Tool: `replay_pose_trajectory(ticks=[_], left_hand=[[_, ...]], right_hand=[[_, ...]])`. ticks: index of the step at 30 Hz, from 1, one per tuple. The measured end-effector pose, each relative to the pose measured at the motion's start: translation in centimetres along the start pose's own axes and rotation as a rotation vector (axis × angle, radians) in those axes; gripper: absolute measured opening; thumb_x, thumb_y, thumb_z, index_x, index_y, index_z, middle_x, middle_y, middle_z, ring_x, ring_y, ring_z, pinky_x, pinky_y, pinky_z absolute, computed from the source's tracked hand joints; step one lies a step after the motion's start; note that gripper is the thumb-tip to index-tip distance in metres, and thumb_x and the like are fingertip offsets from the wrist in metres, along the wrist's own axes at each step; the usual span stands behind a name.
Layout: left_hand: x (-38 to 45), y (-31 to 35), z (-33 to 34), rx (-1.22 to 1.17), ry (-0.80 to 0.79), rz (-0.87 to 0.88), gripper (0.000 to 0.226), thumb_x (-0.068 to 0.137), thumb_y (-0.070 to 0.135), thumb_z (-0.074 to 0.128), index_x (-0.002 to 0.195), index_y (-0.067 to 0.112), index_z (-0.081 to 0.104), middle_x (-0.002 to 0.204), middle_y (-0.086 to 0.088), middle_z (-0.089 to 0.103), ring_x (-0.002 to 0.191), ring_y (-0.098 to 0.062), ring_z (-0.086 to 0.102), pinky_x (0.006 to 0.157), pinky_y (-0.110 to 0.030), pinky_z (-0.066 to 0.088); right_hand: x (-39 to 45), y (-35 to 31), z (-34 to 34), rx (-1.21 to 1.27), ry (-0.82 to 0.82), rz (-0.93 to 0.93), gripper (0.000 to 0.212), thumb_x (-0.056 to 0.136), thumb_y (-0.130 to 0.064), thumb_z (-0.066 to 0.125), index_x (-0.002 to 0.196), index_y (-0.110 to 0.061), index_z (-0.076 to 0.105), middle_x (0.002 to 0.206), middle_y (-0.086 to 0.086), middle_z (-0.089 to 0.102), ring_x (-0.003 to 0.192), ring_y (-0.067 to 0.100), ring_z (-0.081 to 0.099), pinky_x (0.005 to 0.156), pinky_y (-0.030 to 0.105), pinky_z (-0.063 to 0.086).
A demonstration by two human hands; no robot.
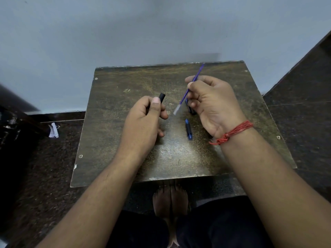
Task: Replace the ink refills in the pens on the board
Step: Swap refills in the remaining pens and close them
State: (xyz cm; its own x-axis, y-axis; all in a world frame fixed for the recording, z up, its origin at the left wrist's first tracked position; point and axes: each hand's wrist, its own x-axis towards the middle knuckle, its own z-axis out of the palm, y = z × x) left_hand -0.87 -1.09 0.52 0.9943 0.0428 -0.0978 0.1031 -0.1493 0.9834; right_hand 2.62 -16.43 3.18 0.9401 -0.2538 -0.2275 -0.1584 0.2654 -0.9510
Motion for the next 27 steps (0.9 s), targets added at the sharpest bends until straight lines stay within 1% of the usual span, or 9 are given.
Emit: replay_pose_trajectory(ticks=[3,5,10,13,17,20,23,25,27], left_hand=[[0.0,-0.1,-0.1,0.023,-0.01,0.004,0.03,0.11,0.035,0.047,0.09,0.022,0.065,0.075,0.008,0.066,0.045,-0.003,0.048,0.063,-0.043,0.049],[-0.1,-0.1,-0.1,0.039,-0.019,0.007,0.03,0.11,0.035,0.047,0.091,0.021,0.066,0.072,0.009,0.064,0.045,-0.003,0.047,0.063,-0.043,0.049],[-0.1,-0.2,-0.1,0.066,-0.033,0.006,0.031,0.109,0.037,0.048,0.092,0.019,0.066,0.064,0.012,0.058,0.048,-0.004,0.048,0.06,-0.04,0.047],[0.0,-0.4,-0.1,0.081,-0.043,0.017,0.031,0.108,0.038,0.05,0.091,0.018,0.067,0.06,0.013,0.055,0.049,-0.008,0.048,0.058,-0.037,0.045],[0.0,-0.5,-0.1,0.078,-0.056,0.031,0.03,0.107,0.037,0.052,0.091,0.018,0.068,0.059,0.013,0.051,0.051,-0.008,0.047,0.054,-0.033,0.045],[0.0,-0.6,-0.1,0.069,-0.058,0.043,0.03,0.106,0.039,0.052,0.089,0.02,0.068,0.059,0.013,0.051,0.052,-0.008,0.047,0.052,-0.032,0.044],[0.1,-0.6,-0.1,0.063,-0.056,0.055,0.03,0.103,0.041,0.051,0.088,0.022,0.068,0.058,0.013,0.051,0.051,-0.007,0.047,0.05,-0.03,0.044],[0.1,-0.5,-0.1,0.056,-0.058,0.059,0.032,0.1,0.043,0.05,0.088,0.02,0.067,0.058,0.013,0.051,0.051,-0.006,0.046,0.05,-0.03,0.044],[0.1,-0.4,0.0,0.048,-0.058,0.059,0.033,0.098,0.044,0.049,0.089,0.019,0.067,0.058,0.013,0.05,0.052,-0.006,0.046,0.049,-0.028,0.044]], right_hand=[[0.2,-0.2,-0.4,0.162,0.02,0.004,0.017,0.089,0.005,0.06,0.081,-0.008,0.065,0.066,0.002,0.061,0.057,0.011,0.056,0.051,0.022,0.042],[0.4,-0.3,-0.7,0.223,0.033,-0.004,0.016,0.09,0.004,0.061,0.082,-0.009,0.064,0.069,0.002,0.062,0.058,0.011,0.058,0.052,0.022,0.045],[0.7,-0.2,-0.9,0.242,0.071,-0.072,0.018,0.091,0.003,0.062,0.079,-0.01,0.065,0.07,0.002,0.063,0.058,0.012,0.059,0.053,0.023,0.046],[0.7,0.0,-0.9,0.196,0.054,-0.103,0.017,0.091,0.002,0.063,0.08,-0.011,0.066,0.071,0.002,0.064,0.06,0.012,0.06,0.054,0.023,0.046],[0.5,0.3,-0.9,0.06,-0.03,-0.166,0.014,0.091,0.001,0.063,0.084,-0.011,0.067,0.073,0.0,0.064,0.065,0.013,0.06,0.056,0.025,0.046],[0.3,0.5,-0.7,-0.023,-0.108,-0.186,0.013,0.09,0.0,0.064,0.085,-0.011,0.068,0.073,0.0,0.065,0.067,0.013,0.06,0.056,0.025,0.046],[0.1,0.9,-0.5,-0.142,-0.216,-0.169,0.012,0.088,-0.002,0.068,0.087,-0.013,0.071,0.074,0.0,0.067,0.069,0.014,0.06,0.056,0.024,0.044],[0.0,1.2,-0.5,-0.23,-0.291,-0.145,0.01,0.088,-0.006,0.07,0.087,-0.016,0.072,0.076,0.0,0.068,0.073,0.015,0.06,0.057,0.024,0.044],[0.0,1.2,-0.6,-0.273,-0.312,-0.133,0.004,0.088,-0.014,0.072,0.087,-0.018,0.073,0.078,0.0,0.07,0.076,0.014,0.061,0.059,0.025,0.045]])
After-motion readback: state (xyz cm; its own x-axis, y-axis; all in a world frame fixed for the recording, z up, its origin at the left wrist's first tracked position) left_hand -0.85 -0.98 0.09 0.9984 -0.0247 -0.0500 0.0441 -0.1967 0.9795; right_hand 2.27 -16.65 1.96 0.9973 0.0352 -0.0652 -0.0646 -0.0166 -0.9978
